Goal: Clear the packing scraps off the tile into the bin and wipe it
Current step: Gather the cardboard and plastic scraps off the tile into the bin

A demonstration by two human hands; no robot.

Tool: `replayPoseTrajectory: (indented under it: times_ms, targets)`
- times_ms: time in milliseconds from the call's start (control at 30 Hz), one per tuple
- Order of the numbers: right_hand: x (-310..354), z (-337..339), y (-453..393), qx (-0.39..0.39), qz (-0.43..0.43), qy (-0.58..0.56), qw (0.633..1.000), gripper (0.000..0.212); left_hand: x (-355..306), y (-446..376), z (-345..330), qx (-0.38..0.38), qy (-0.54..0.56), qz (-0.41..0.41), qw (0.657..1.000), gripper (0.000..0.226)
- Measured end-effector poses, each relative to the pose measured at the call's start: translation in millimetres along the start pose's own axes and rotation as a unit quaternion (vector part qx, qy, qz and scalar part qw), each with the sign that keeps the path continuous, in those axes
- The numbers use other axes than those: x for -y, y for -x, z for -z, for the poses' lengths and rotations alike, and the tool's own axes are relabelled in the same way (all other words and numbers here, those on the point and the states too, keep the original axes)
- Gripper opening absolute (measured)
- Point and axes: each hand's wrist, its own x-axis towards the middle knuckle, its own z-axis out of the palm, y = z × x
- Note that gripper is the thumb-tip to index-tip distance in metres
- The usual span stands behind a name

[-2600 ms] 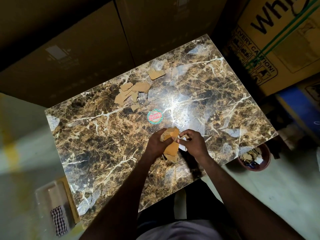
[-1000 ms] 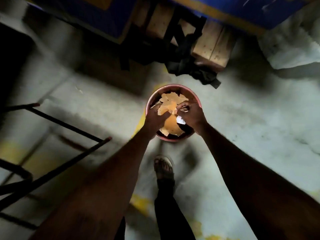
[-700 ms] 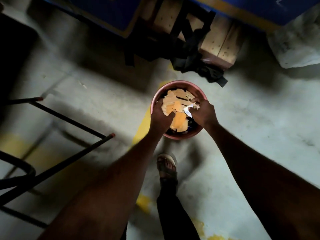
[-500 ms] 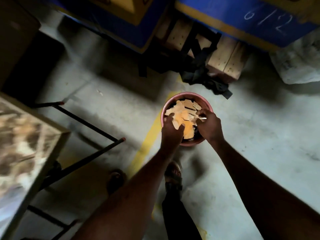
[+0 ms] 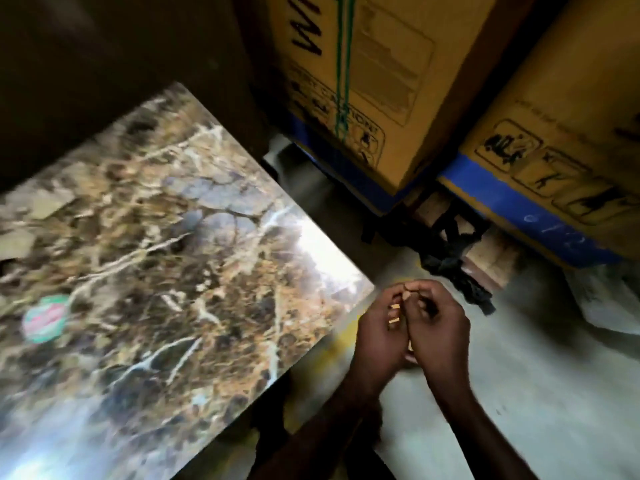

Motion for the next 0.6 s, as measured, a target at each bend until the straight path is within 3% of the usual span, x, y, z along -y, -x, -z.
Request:
replayPoseTrajectory:
  times_ms: [133, 300, 467, 600]
  targets:
    - [98.8, -44.4, 51.7, 0.066, 0.081, -0.033, 0.994, 0.027, -40.7, 38.8, 106.2, -0.071, 0.002, -0.046, 0.996, 0.036]
    - [186.1, -120.1, 113.9, 0.225, 0.128, -0.004, 0.966, 0.029, -39.4, 83.5, 240.5, -0.154, 0.001, -0.018, 0.988, 0.043]
    - [232.8, -194.4, 159.4, 0.352, 0.158, 0.090, 0.918, 0.024, -25.4, 129.6, 345.7, -0.204, -0.003, 0.023, 0.979, 0.043]
    - [225.6, -252.1, 182.9, 0.370, 0.173, 0.183, 0.895, 0.022, 7.0, 159.6, 417.2, -0.241, -0.060, 0.089, 0.965, 0.035]
